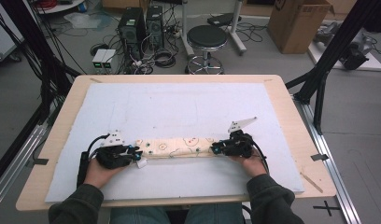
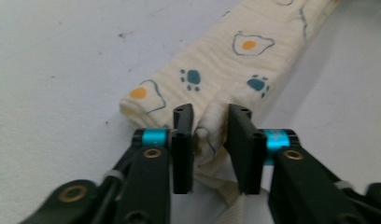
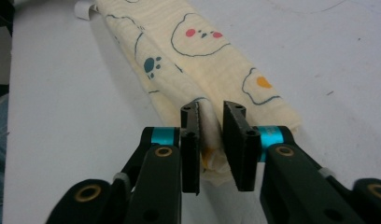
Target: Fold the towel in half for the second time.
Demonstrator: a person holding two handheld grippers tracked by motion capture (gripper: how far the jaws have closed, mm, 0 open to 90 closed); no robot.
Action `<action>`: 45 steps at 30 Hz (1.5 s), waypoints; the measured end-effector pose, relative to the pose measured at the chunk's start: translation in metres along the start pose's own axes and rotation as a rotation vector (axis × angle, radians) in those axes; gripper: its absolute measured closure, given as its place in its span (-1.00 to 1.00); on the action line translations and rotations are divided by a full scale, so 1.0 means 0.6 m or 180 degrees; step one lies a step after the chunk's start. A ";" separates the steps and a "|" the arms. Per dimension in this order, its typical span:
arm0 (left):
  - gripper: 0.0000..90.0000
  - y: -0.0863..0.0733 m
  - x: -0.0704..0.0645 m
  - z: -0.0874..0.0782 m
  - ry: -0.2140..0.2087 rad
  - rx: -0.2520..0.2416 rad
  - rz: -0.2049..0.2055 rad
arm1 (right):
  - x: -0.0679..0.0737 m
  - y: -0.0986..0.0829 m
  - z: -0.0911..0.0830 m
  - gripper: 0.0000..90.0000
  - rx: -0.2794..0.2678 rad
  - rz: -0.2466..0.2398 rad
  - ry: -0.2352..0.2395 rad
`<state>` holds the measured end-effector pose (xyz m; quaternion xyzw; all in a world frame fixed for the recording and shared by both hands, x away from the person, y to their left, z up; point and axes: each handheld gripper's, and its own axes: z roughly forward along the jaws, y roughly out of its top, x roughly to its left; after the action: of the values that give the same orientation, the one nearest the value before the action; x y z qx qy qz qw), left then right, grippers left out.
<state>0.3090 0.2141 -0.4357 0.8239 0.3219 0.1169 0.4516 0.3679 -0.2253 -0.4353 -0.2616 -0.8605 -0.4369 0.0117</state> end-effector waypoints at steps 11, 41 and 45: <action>0.21 0.034 -0.011 -0.021 -0.0108 -0.0314 -0.0013 | 0.021 0.029 -0.032 0.26 -0.0331 -0.0007 0.0103; 0.87 0.047 -0.031 0.058 -0.0035 0.0389 0.0370 | 0.052 0.063 0.085 0.84 0.0404 -0.0373 0.0172; 0.80 0.040 -0.024 0.049 0.0023 0.0404 0.0376 | 0.046 0.054 0.070 0.79 0.0371 -0.0389 0.0099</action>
<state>0.3224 0.1758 -0.4311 0.8680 0.2812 0.1256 0.3896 0.3677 -0.1656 -0.4303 -0.2006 -0.8986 -0.3900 0.0135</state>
